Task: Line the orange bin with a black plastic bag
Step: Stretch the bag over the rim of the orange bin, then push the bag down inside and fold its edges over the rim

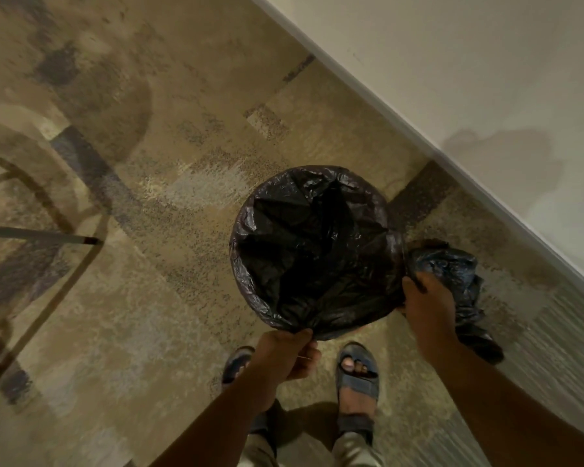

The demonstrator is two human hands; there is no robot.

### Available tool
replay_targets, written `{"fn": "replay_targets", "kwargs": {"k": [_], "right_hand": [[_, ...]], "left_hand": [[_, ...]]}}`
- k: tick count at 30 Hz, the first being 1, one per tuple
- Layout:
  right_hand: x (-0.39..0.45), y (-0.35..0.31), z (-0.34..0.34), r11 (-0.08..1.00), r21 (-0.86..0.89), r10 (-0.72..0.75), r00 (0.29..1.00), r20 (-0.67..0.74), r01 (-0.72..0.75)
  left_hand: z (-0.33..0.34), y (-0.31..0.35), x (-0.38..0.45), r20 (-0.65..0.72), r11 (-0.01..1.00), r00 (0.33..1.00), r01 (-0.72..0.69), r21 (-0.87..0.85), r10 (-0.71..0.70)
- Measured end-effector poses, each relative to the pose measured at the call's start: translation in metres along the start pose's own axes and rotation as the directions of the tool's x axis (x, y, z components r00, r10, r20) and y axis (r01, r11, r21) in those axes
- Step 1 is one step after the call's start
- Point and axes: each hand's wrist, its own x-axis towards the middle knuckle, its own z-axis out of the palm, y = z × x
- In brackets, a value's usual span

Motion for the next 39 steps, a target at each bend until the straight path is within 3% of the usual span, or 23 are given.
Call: {"fn": "replay_targets", "kwargs": {"k": [3,5,9,12,14,15,17,19,21,23,24,25,26,27,29,31,34,36,39], "right_hand": [[-0.006,0.008,0.005,0.971,0.207,0.120,0.993,0.001,-0.118],[-0.008,0.013,0.008,0.968,0.206,0.156,0.987,-0.033,-0.146],[-0.009,0.022,0.014,0.973,0.115,0.209,0.975,-0.075,-0.199],[-0.009,0.022,0.021,0.950,0.143,0.288,0.956,-0.060,-0.277],[-0.006,0.021,0.025,0.928,0.204,0.320,0.947,-0.015,-0.311],[-0.003,0.019,0.027,0.916,0.234,0.332,0.943,0.020,-0.327],[0.004,0.016,0.027,0.881,0.304,0.356,0.931,0.081,-0.364],[0.011,0.015,0.027,0.825,0.369,0.418,0.901,0.112,-0.428],[0.017,0.016,0.026,0.786,0.401,0.460,0.879,0.127,-0.470],[0.021,0.016,0.024,0.784,0.390,0.472,0.872,0.131,-0.483],[0.024,0.017,0.024,0.788,0.378,0.475,0.870,0.130,-0.487],[0.027,0.018,0.024,0.800,0.359,0.465,0.875,0.132,-0.480],[0.030,0.019,0.025,0.823,0.336,0.437,0.888,0.142,-0.459],[0.031,0.019,0.027,0.841,0.317,0.409,0.899,0.155,-0.438],[0.034,0.019,0.032,0.865,0.292,0.370,0.911,0.182,-0.409],[0.033,0.017,0.037,0.873,0.286,0.346,0.914,0.210,-0.396],[0.030,0.012,0.036,0.854,0.315,0.344,0.904,0.254,-0.413],[0.028,0.010,0.030,0.869,0.325,0.262,0.904,0.337,-0.373],[0.032,0.002,0.018,0.825,0.447,0.232,0.928,0.291,-0.347]], "left_hand": [[0.004,-0.006,-0.005,0.024,0.999,0.999,0.027,-0.030,-0.026],[0.005,-0.013,-0.004,-0.008,1.000,1.000,0.014,-0.019,-0.014],[0.002,-0.031,0.003,-0.140,0.967,0.980,-0.105,0.231,0.140],[0.003,-0.037,0.016,-0.195,0.917,0.963,-0.098,0.386,0.185],[0.005,-0.034,0.025,-0.167,0.786,0.972,-0.027,0.618,0.164],[0.007,-0.030,0.026,-0.121,0.645,0.980,-0.011,0.764,0.161],[0.012,-0.017,0.020,0.016,0.503,0.998,0.017,0.864,-0.061],[0.021,-0.007,0.016,0.147,0.540,0.916,0.085,0.837,-0.372],[0.030,0.004,0.009,0.304,0.564,0.818,0.030,0.825,-0.488],[0.042,0.015,0.001,0.421,0.708,0.871,-0.129,0.694,-0.254],[0.048,0.021,-0.003,0.427,0.745,0.902,-0.241,0.622,-0.064],[0.054,0.027,-0.005,0.386,0.721,0.912,-0.362,0.592,0.140],[0.058,0.032,-0.004,0.340,0.631,0.878,-0.479,0.610,0.337],[0.063,0.037,-0.002,0.309,0.494,0.797,-0.574,0.653,0.519],[0.068,0.040,0.001,0.319,0.228,0.617,-0.643,0.731,0.719],[0.070,0.036,0.008,0.385,0.103,0.566,-0.647,0.755,0.729],[0.076,0.020,0.016,0.490,-0.072,0.587,-0.591,0.803,0.644],[0.077,0.014,0.019,0.494,-0.098,0.571,-0.585,0.805,0.655],[0.075,0.012,0.019,0.473,-0.117,0.515,-0.578,0.807,0.715]]}}
